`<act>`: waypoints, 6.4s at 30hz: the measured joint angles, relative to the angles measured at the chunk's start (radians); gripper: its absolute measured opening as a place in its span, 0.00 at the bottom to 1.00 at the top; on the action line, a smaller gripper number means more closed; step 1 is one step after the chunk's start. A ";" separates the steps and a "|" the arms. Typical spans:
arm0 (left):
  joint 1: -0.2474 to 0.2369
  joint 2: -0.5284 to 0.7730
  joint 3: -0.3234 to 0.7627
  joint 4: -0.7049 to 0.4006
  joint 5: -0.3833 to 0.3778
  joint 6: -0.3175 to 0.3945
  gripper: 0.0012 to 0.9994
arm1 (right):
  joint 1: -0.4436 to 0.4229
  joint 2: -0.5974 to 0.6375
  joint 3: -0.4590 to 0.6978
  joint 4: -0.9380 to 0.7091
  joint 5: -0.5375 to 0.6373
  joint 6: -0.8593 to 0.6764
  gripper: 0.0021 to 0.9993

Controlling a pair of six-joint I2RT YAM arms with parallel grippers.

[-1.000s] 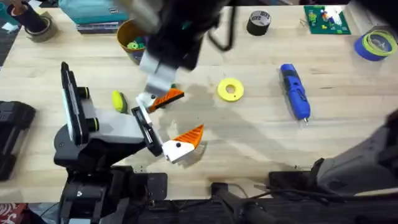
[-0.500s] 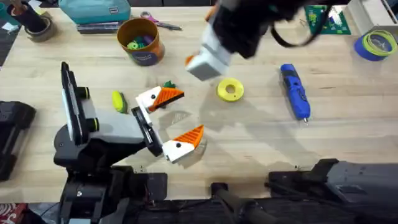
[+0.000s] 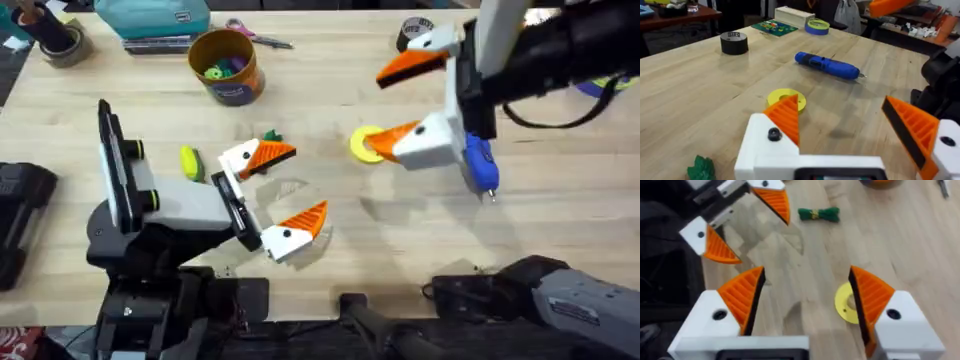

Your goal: Pick up the gripper from the table and insert it into the empty holder that is missing its gripper. Then pick up a screw, insert it into the mounting hole, and use the screwdriver to tighten it. Finally, clean up the table by picking up the vegetable and placing it into the bucket.

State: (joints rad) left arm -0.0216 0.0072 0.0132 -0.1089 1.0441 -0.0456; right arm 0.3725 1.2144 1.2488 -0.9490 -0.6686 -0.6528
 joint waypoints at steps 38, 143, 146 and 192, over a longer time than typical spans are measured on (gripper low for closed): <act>0.000 0.000 0.000 0.000 0.000 0.000 0.99 | -0.104 0.005 -0.182 0.060 -0.367 -0.298 1.00; 0.000 0.000 0.000 0.000 -0.001 0.005 0.00 | -0.502 0.615 -0.010 0.063 0.656 0.361 1.00; 0.000 0.000 0.000 0.000 -0.001 0.005 0.00 | -0.502 0.615 -0.010 0.063 0.657 0.361 0.96; 0.000 0.000 0.000 0.000 -0.001 0.005 0.00 | -0.253 0.075 0.274 0.498 0.573 0.485 0.02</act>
State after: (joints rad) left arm -0.0216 0.0074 0.0132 -0.1088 1.0435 -0.0410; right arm 0.1199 1.2895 1.5230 -0.4511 -0.0952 -0.1682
